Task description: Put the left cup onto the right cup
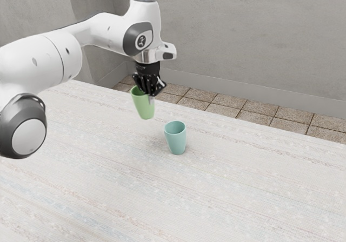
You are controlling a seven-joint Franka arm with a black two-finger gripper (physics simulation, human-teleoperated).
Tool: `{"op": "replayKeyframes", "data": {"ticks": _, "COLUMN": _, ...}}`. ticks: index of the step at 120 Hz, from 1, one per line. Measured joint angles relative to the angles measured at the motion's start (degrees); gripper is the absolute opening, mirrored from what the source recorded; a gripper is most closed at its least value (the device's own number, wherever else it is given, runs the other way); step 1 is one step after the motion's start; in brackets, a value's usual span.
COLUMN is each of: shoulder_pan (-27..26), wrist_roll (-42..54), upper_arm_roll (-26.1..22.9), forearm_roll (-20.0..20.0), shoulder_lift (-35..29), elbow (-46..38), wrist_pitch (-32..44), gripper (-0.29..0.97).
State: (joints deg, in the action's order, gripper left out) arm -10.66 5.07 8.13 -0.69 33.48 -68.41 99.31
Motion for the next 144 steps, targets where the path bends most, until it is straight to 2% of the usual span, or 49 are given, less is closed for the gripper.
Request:
{"op": "replayKeyframes", "data": {"ticks": 74, "shoulder_pan": -0.1, "wrist_roll": -1.7, "upper_arm_roll": -5.0, "forearm_roll": -0.5, "shoulder_lift": 0.5, "elbow": 0.8, "wrist_pitch": -0.9, "gripper": -0.11}}
{"op": "replayKeyframes", "data": {"ticks": 144, "shoulder_pan": -0.2, "wrist_roll": -3.6, "upper_arm_roll": -6.6, "forearm_roll": -0.7, "shoulder_lift": 0.6, "elbow": 1.1, "wrist_pitch": -0.1, "gripper": -0.11}}
